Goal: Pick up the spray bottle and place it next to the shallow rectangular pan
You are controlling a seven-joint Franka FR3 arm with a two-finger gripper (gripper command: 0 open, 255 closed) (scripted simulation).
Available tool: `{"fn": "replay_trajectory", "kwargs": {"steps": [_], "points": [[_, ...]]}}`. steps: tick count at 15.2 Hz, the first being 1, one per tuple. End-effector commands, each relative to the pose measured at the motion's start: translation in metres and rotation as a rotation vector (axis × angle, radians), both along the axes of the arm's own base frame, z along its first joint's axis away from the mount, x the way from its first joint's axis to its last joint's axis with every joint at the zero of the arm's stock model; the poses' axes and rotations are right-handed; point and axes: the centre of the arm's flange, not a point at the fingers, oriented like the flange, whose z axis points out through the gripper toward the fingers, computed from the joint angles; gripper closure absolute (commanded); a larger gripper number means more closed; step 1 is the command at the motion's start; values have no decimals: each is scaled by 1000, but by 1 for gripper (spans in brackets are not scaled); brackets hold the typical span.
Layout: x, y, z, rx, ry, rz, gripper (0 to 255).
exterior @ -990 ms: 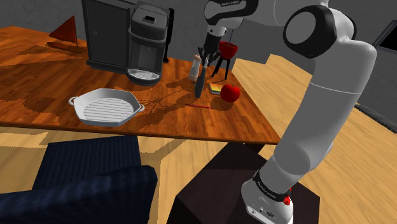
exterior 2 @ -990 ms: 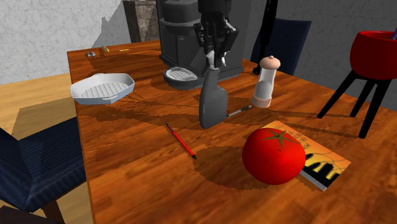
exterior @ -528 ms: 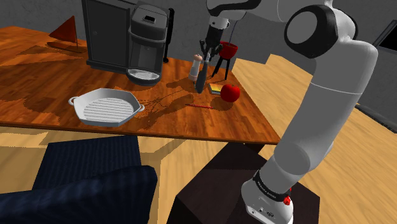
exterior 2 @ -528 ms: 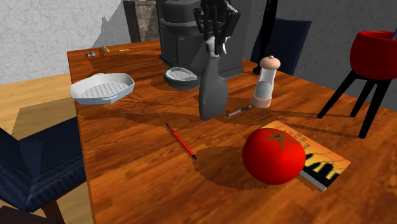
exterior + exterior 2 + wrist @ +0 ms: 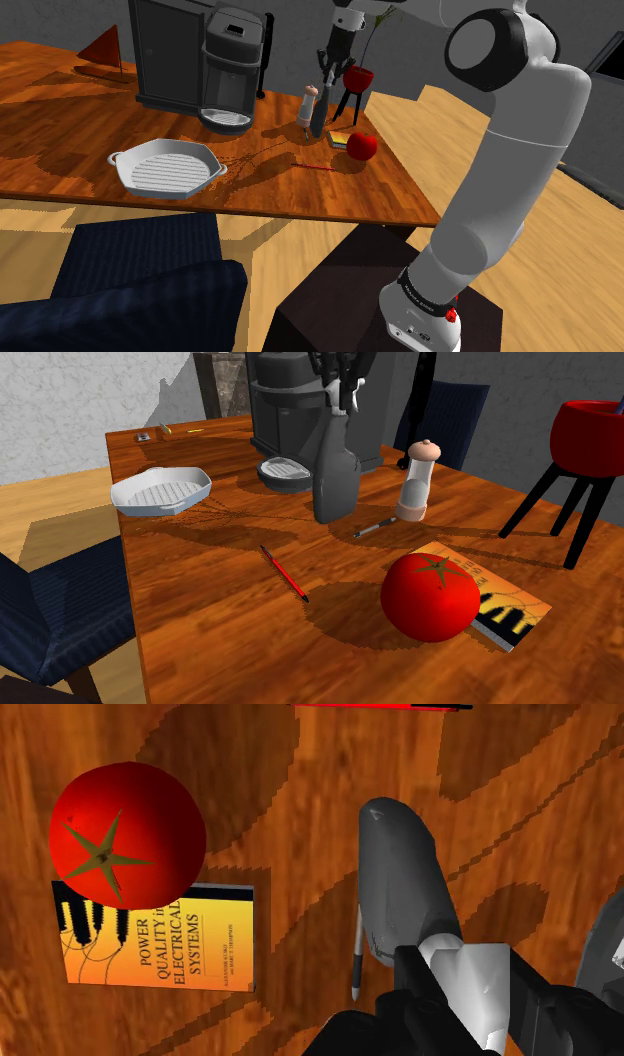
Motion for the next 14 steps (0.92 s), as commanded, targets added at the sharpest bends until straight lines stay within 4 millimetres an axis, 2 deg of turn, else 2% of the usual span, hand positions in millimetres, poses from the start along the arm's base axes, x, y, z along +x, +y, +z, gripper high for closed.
{"fn": "replay_trajectory", "kwargs": {"steps": [1,6,14], "points": [[0,1,11,0,0,0,255],[0,1,34,0,0,0,255],[-27,87,87,0,0,0,255]]}}
